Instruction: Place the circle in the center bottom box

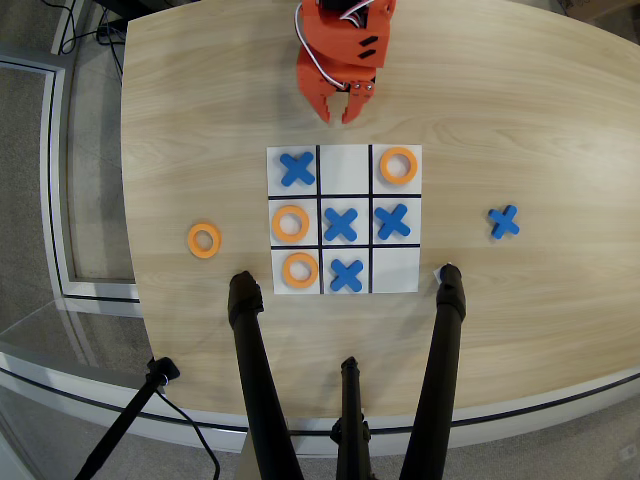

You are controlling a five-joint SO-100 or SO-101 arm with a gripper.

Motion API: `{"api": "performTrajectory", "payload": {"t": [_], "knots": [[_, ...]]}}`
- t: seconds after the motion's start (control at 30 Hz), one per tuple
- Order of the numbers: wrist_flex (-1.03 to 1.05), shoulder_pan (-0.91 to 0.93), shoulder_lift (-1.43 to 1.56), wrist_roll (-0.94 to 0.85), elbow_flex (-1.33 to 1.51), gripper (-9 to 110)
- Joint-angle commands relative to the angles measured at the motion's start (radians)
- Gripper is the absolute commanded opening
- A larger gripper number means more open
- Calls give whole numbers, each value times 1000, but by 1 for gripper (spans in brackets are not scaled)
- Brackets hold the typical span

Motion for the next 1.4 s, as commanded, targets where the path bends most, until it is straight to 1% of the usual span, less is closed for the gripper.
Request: {"api": "performTrajectory", "payload": {"t": [0.0, 0.1, 0.17, 0.2, 0.37, 0.43, 0.73, 0.9, 1.07, 1.37], "knots": [[25, 44, -186, 5, -232, 10], [25, 89, -374, 6, -407, 11], [-17, 120, -499, 8, -494, 12], [-48, 135, -561, 8, -528, 13], [-245, 222, -884, 18, -698, 13], [-311, 264, -1011, 15, -779, 16], [-502, 396, -1480, 3, -1146, 16], [-514, 420, -1646, -6, -1299, 16], [-525, 426, -1752, -9, -1387, 16], [-549, 430, -1850, -18, -1427, 16]]}}
